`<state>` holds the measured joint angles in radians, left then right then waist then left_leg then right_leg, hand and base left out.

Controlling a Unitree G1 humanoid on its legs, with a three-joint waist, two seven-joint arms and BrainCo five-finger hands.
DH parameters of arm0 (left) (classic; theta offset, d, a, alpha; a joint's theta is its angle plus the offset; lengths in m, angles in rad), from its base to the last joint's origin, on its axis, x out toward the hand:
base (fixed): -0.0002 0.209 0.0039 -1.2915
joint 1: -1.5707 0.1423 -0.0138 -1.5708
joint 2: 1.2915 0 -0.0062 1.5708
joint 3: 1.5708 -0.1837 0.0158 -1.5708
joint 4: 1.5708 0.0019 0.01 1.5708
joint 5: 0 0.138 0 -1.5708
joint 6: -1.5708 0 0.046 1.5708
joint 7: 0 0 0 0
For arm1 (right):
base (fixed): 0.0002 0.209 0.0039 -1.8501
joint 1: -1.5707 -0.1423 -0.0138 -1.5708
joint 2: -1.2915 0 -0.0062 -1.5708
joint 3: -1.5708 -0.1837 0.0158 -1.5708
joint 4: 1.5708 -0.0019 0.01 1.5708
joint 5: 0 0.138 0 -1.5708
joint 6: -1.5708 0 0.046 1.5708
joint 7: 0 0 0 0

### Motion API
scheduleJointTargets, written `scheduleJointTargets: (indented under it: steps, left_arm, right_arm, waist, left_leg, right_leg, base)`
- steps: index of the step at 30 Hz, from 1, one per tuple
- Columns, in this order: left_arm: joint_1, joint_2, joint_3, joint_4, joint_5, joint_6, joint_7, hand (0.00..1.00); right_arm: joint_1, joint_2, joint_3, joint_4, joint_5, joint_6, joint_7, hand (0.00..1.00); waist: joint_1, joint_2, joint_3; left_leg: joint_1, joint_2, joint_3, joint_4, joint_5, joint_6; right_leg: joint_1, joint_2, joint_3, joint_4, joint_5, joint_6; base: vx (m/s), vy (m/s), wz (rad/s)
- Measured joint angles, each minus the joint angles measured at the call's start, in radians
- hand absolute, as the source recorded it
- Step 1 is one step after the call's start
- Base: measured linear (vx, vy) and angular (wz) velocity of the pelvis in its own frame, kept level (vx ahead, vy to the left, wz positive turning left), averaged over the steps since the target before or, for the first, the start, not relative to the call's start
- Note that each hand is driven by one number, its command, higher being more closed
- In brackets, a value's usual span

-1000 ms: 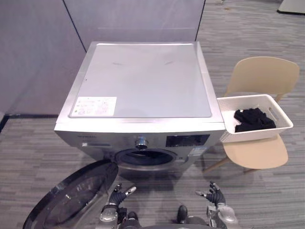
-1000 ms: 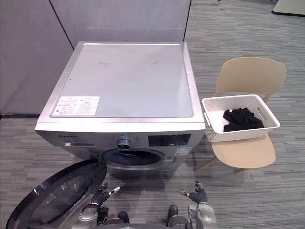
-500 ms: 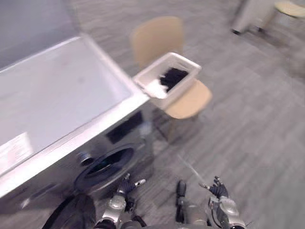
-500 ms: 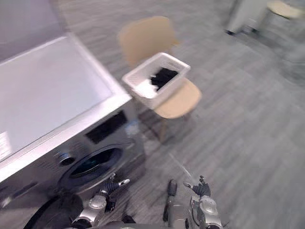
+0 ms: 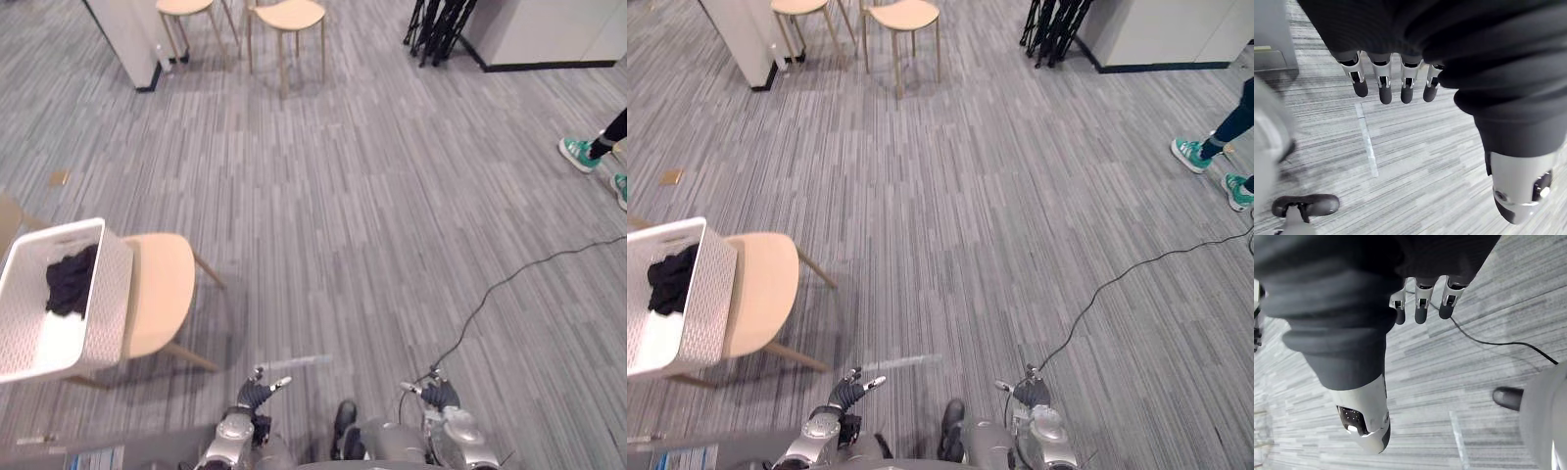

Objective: Pick up the laundry basket with both hands and put the clothes into the washing machine.

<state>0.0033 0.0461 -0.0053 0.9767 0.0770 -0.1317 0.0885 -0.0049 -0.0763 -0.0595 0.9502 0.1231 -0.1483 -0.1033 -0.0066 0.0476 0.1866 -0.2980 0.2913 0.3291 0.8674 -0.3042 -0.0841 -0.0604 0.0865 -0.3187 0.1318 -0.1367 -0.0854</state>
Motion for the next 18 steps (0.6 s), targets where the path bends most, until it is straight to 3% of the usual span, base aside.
scheduleJointTargets:
  steps: [2, 3, 4, 6, 7, 8, 10, 11, 12, 14, 16, 17, 18]
  left_arm:
    - [0.008, -0.005, 0.003, -0.036, -0.007, -0.008, 0.002, 0.0]
    - [0.018, -0.006, 0.004, -0.043, -0.009, -0.009, 0.003, 0.0]
    - [0.018, -0.008, 0.004, -0.051, -0.011, -0.011, 0.003, 0.0]
    - [0.022, -0.009, 0.011, -0.054, -0.016, -0.01, 0.003, 0.0]
    - [0.022, -0.013, 0.012, -0.051, -0.019, -0.009, 0.003, 0.0]
    - [0.016, -0.009, 0.011, -0.04, -0.019, -0.01, 0.004, 0.0]
    - [0.017, -0.001, 0.005, -0.033, -0.019, -0.009, 0.004, 0.0]
    - [0.02, 0.001, -0.005, -0.032, -0.019, -0.006, 0.004, 0.0]
    - [0.019, 0.005, -0.015, -0.032, -0.019, -0.003, 0.006, 0.0]
    - [0.017, 0.01, -0.024, -0.033, -0.019, -0.002, 0.007, 0.0]
    - [-0.008, 0.006, -0.026, -0.034, -0.02, -0.001, 0.01, 0.0]
    - [-0.02, 0.004, -0.028, -0.034, -0.02, 0.0, 0.013, 0.0]
    - [-0.043, 0.002, -0.037, -0.033, -0.021, 0.0, 0.022, 0.0]
  right_arm:
    - [-0.012, -0.008, -0.001, -0.001, 0.0, -0.001, -0.001, 0.0]
    - [-0.022, -0.01, 0.0, 0.0, 0.0, -0.001, -0.002, 0.0]
    - [-0.029, -0.009, 0.002, -0.003, -0.002, -0.002, -0.003, 0.0]
    - [-0.063, -0.01, 0.028, -0.004, -0.022, -0.003, -0.003, 0.0]
    - [-0.078, -0.013, 0.034, 0.007, -0.029, -0.003, -0.001, 0.0]
    - [-0.086, -0.006, 0.034, 0.009, -0.04, -0.003, 0.001, 0.0]
    - [-0.08, 0.005, 0.037, 0.008, -0.056, -0.002, 0.003, 0.0]
    - [-0.07, 0.005, 0.038, 0.008, -0.056, -0.002, 0.01, 0.0]
    - [-0.06, 0.004, 0.038, 0.009, -0.056, -0.002, 0.014, 0.0]
    - [-0.052, 0.003, 0.038, 0.008, -0.056, -0.003, 0.017, 0.0]
    - [-0.054, -0.012, 0.038, 0.006, -0.054, -0.004, 0.018, 0.0]
    - [-0.052, -0.019, 0.037, 0.006, -0.053, -0.005, 0.017, 0.0]
    - [-0.048, -0.027, 0.035, 0.005, -0.036, -0.005, 0.016, 0.0]
  waist:
    - [0.027, 0.0, 0.011]
    - [0.038, -0.004, 0.012]
    - [0.047, -0.006, 0.009]
    - [0.054, -0.001, 0.005]
    - [0.056, -0.005, 0.009]
    - [0.054, -0.018, 0.016]
    - [0.048, -0.043, 0.02]
    - [0.045, -0.048, 0.021]
    - [0.039, -0.043, 0.024]
    - [0.036, -0.033, 0.027]
    - [0.018, -0.005, 0.036]
    - [0.018, -0.004, 0.035]
    - [0.018, -0.012, 0.031]
  left_leg:
    - [-0.066, -0.087, -0.017, -0.39, 0.047, -0.03]
    - [-0.062, -0.121, -0.027, -0.48, 0.142, 0.019]
    - [-0.049, -0.138, -0.032, -0.499, 0.181, 0.037]
    - [-0.051, -0.173, -0.061, -0.47, 0.179, 0.123]
    - [-0.026, -0.175, -0.05, -0.466, 0.161, 0.149]
    - [0.024, -0.196, -0.045, -0.472, 0.15, 0.165]
    - [0.093, -0.237, -0.066, -0.478, 0.122, 0.198]
    - [0.156, -0.259, -0.104, -0.49, 0.084, 0.206]
    - [0.219, -0.269, -0.161, -0.493, 0.051, 0.204]
    - [0.283, -0.271, -0.243, -0.531, 0.048, 0.208]
    - [0.313, -0.25, -0.383, -0.559, 0.048, 0.208]
    - [0.311, -0.246, -0.432, -0.558, 0.048, 0.207]
    - [0.296, -0.249, -0.51, -0.543, 0.044, 0.199]
  right_leg:
    - [0.075, -0.014, 0.017, -0.089, 0.008, 0.034]
    - [0.103, -0.026, 0.022, -0.112, 0.005, 0.049]
    - [0.116, -0.033, 0.032, -0.117, 0.004, 0.053]
    - [0.119, -0.066, 0.05, -0.054, -0.032, 0.099]
    - [0.084, -0.092, 0.054, 0.055, -0.06, 0.141]
    - [0.03, -0.143, 0.054, 0.264, -0.084, 0.181]
    - [-0.039, -0.214, 0.043, 0.553, -0.039, 0.199]
    - [-0.092, -0.25, 0.048, 0.743, 0.019, 0.182]
    - [-0.127, -0.267, 0.045, 0.859, -0.045, 0.163]
    - [-0.159, -0.258, 0.024, 0.824, -0.111, 0.134]
    - [-0.22, -0.204, 0.057, 0.593, -0.147, 0.126]
    - [-0.244, -0.18, 0.114, 0.513, -0.143, 0.134]
    - [-0.282, -0.142, 0.249, 0.391, -0.107, 0.178]
  base:
    - [0.4, 0.099, -0.15]
    - [0.38, 0.126, -0.21]
    - [0.56, 0.214, -0.23]
    - [0.57, 0.231, -0.13]
    - [0.51, 0.222, 0.07]
    - [0.53, 0.225, 0.25]
    - [0.44, 0.153, 0.58]
    - [0.58, 0.109, 1.07]
    - [0.7, 0.07, 1.1]
    - [0.61, -0.035, 1.4]
    - [0.54, -0.144, 1.72]
    - [0.35, -0.178, 1.54]
    - [0.45, -0.313, 2.28]
